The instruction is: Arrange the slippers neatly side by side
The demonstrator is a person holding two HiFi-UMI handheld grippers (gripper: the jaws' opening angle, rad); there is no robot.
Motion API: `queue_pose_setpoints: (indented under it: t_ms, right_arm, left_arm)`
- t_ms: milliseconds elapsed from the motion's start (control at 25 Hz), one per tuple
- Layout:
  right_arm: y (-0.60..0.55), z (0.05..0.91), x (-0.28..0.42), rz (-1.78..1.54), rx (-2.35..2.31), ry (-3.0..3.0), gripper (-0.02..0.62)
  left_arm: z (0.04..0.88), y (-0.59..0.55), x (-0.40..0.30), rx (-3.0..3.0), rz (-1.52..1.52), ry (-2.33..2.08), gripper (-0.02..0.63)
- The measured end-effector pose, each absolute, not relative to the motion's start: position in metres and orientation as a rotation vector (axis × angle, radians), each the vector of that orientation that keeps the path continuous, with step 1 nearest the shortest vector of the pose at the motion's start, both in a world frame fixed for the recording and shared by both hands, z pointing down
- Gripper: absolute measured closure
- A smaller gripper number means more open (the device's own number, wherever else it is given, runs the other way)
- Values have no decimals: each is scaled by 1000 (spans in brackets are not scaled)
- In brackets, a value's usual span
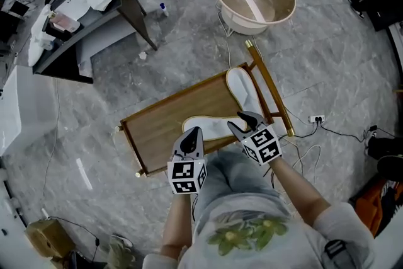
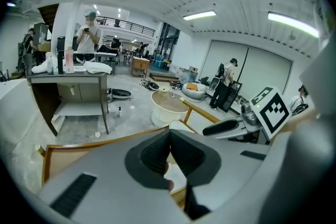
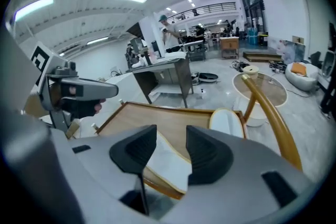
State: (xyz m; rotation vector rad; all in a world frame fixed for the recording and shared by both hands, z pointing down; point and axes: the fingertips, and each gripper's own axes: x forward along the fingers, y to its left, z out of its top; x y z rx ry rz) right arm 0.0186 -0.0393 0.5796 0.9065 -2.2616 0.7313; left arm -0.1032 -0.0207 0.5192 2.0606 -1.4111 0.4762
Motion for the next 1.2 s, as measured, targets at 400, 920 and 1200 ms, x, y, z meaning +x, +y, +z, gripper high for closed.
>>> queue_pose_setpoints:
  t_ms: [400,920,1200]
  right_arm:
    - [5,601,-32,640,506,-2238,417]
    - [9,655,-57,433,236,-2092,387]
    - [6,689,-60,339,180,-2023,379]
  left_arm:
    - [532,13,-121,1997,540,-1440,590]
    - [549,24,-142,1925,563,-1460,591]
    - [564,27,-146,1884,569,-1444,591]
